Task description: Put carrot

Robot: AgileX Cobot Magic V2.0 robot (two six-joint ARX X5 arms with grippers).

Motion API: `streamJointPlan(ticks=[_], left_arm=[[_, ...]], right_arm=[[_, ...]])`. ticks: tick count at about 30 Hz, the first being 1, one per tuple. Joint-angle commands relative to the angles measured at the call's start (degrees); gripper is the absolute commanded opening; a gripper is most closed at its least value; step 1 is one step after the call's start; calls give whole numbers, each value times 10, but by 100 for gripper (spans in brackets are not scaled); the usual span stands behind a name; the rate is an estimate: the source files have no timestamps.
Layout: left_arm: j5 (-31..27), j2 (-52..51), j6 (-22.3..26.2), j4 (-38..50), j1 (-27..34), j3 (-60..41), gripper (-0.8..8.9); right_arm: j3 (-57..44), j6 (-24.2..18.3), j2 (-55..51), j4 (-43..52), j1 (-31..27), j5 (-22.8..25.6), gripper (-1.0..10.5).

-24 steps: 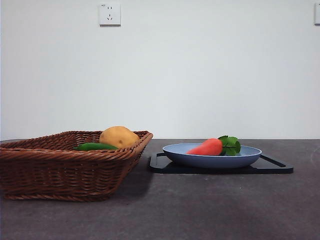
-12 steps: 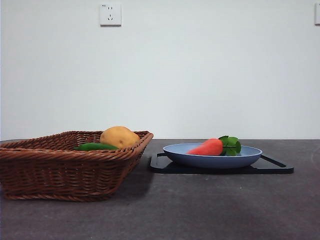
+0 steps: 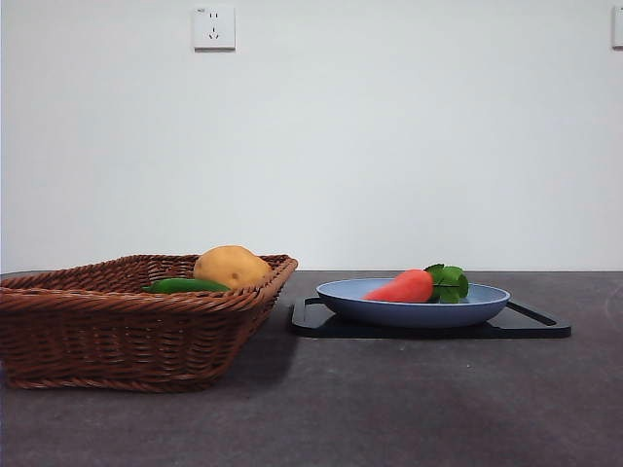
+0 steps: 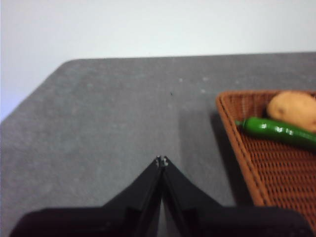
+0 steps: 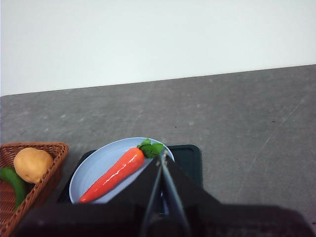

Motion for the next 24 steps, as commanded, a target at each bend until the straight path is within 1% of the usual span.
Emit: streamJointPlan(ticks=[1, 5, 11, 24], left_arm=[[5, -25, 0, 29, 2, -34, 8], [4, -50, -14, 40, 2, -65, 8], [3, -50, -7, 5, 2, -68, 8], [6, -49, -7, 13, 2, -68, 8]], right_arm=[[2, 4, 1, 6, 2, 3, 4], [2, 4, 1, 6, 2, 3, 4], [2, 4, 1, 6, 2, 3, 4], [2, 4, 1, 6, 2, 3, 4]])
